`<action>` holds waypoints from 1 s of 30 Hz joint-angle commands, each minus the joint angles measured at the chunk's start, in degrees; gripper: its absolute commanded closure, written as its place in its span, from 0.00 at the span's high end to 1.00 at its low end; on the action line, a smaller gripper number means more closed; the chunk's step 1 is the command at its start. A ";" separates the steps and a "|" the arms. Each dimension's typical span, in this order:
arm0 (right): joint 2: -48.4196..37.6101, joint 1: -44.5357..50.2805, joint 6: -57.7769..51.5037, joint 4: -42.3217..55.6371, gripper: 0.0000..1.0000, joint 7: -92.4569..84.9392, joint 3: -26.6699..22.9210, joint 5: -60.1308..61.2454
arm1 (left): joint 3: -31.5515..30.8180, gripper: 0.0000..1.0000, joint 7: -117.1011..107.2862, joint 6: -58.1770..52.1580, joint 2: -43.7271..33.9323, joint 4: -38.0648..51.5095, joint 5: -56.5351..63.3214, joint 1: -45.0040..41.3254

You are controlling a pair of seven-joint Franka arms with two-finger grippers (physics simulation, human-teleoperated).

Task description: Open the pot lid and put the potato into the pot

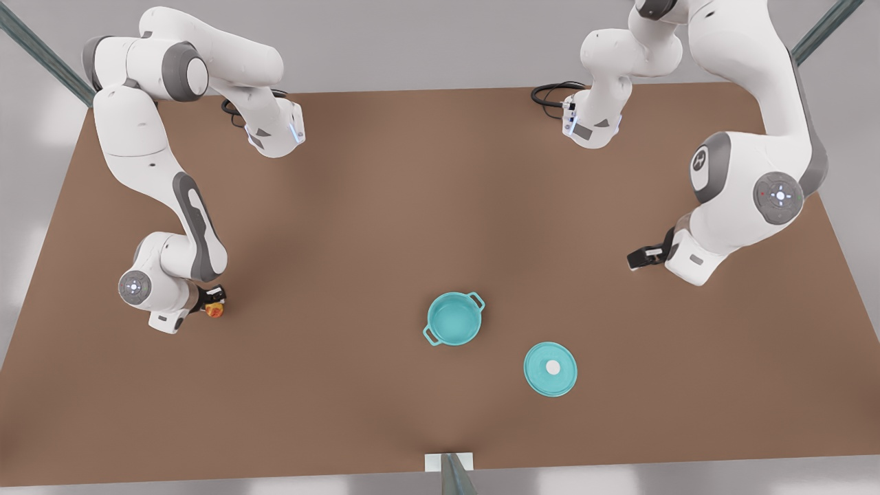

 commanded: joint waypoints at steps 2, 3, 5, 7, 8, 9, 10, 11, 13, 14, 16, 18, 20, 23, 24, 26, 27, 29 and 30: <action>-0.05 0.00 -0.16 0.02 0.55 -3.10 0.04 -0.07 | -0.01 1.00 22.38 -7.67 0.15 -0.15 -0.15 0.03; -0.05 0.00 -0.16 0.02 0.55 -3.10 0.04 -0.07 | -0.01 1.00 22.29 -7.67 0.15 -0.15 -0.07 0.03; 0.04 0.09 -0.16 0.02 0.55 -3.10 0.04 -0.07 | -0.01 1.00 22.29 -7.67 0.15 -0.15 -0.07 -0.15; 0.22 0.09 -0.07 0.02 0.55 -3.01 0.04 -0.07 | -0.01 1.00 22.02 -7.67 0.15 -0.15 -0.07 -0.15; 0.22 0.09 0.01 0.02 0.55 -3.01 0.04 -0.07 | -0.01 1.00 21.94 -7.58 0.24 0.20 -0.15 -0.24; 0.30 0.18 0.19 0.02 0.55 -3.01 0.04 -0.07 | -0.01 1.00 21.94 -7.49 0.24 0.46 -0.07 -0.32; 0.30 0.53 0.28 0.02 0.55 -2.92 0.04 0.02 | -0.01 1.00 22.29 -7.58 0.33 0.20 -0.07 -0.06; 0.39 0.53 0.28 0.11 0.55 -2.92 0.04 0.02 | -0.18 1.00 22.02 -7.58 0.33 0.29 0.20 -0.50; -0.05 0.44 -0.34 0.72 0.55 -3.19 0.04 -0.07 | -0.09 1.00 22.46 -7.58 0.33 0.55 0.11 -0.50; -0.66 0.44 -1.13 0.81 0.55 -3.19 0.04 -0.07 | -0.09 1.00 22.73 -7.58 0.24 0.55 0.20 -0.50; -2.59 0.44 -7.36 3.01 0.55 -3.19 0.22 -0.07 | -0.01 1.00 22.55 -7.67 0.06 0.55 -0.59 -0.24; -3.56 0.53 -9.48 3.80 0.55 -3.19 0.39 0.02 | -0.09 1.00 22.64 -7.67 0.24 0.55 0.11 -0.24; -5.58 1.41 -16.41 8.01 0.56 -2.92 3.56 0.11 | -0.09 1.00 22.82 -7.58 0.33 0.46 -0.24 0.12; -6.20 8.17 -23.01 15.22 0.56 -2.31 3.73 0.55 | -0.09 1.00 22.73 -7.58 0.33 0.46 -0.33 0.03; -6.20 9.67 -24.33 16.89 0.56 -2.04 3.73 0.72 | -0.09 1.00 22.73 -7.58 0.33 0.38 -0.33 0.03; -6.20 13.10 -24.86 18.12 0.56 -0.03 3.73 3.36 | -0.01 1.00 22.81 -7.58 0.33 0.46 -0.24 0.11; -6.11 15.12 -24.86 19.18 0.56 3.75 3.65 3.80 | -0.01 1.00 22.82 -7.58 0.33 0.38 -0.07 0.20; -5.06 18.72 -24.77 22.87 0.56 8.59 3.65 8.37 | -0.01 1.00 22.73 -7.58 0.33 0.38 -0.24 0.12; -4.00 20.39 -24.51 24.80 0.56 9.12 3.65 10.47 | -0.01 1.00 22.73 -7.58 0.33 0.38 -0.24 0.12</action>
